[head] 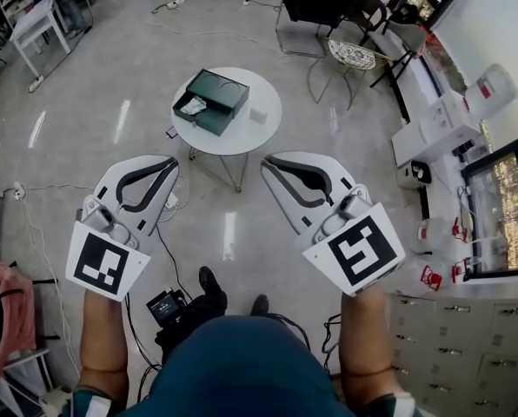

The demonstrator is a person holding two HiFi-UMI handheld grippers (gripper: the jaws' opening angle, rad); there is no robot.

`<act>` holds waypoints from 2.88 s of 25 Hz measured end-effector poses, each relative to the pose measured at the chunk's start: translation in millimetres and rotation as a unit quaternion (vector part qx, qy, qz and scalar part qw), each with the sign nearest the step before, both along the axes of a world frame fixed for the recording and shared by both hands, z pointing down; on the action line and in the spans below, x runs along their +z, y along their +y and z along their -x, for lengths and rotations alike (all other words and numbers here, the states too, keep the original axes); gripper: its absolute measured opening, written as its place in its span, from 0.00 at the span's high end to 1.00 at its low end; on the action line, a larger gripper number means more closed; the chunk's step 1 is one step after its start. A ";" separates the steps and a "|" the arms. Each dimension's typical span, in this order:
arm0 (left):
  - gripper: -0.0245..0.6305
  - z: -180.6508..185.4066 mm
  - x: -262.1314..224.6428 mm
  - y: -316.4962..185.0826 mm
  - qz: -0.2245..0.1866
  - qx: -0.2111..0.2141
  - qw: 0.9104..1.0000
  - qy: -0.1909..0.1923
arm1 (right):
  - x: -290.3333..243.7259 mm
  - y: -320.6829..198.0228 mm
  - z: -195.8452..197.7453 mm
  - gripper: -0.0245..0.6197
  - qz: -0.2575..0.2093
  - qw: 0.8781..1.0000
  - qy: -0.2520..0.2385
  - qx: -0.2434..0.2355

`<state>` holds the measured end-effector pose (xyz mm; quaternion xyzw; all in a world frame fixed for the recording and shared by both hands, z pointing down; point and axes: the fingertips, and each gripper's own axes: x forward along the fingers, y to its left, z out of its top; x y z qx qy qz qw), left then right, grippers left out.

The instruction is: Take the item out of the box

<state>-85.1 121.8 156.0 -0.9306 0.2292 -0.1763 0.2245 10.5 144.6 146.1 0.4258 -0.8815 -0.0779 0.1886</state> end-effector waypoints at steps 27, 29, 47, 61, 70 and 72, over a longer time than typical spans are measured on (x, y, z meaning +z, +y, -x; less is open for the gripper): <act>0.93 26.5 27.3 -151.3 0.026 0.015 1.000 -0.004 | 1.5 -167.3 8.1 0.90 -0.005 1.000 -0.003 0.026; 0.93 29.9 33.4 -169.1 0.027 -0.003 1.000 -0.012 | 4.9 -193.7 6.0 0.90 -0.007 1.000 -0.007 0.010; 0.93 14.0 60.3 -330.5 0.045 -0.147 0.988 -0.026 | 19.0 -390.6 -17.8 0.90 -0.004 0.992 -0.007 -0.124; 0.93 -7.1 118.6 -409.0 0.100 -0.150 0.983 -0.039 | 70.1 -454.7 -52.4 0.90 0.041 0.994 -0.027 -0.102; 0.93 -42.2 170.7 -452.3 0.134 -0.135 0.980 -0.051 | 110.6 -479.0 -98.7 0.90 0.066 0.995 -0.032 -0.066; 0.90 -45.5 184.9 -461.2 0.141 -0.136 0.979 -0.055 | 121.4 -481.9 -105.5 0.90 0.072 0.995 -0.032 -0.060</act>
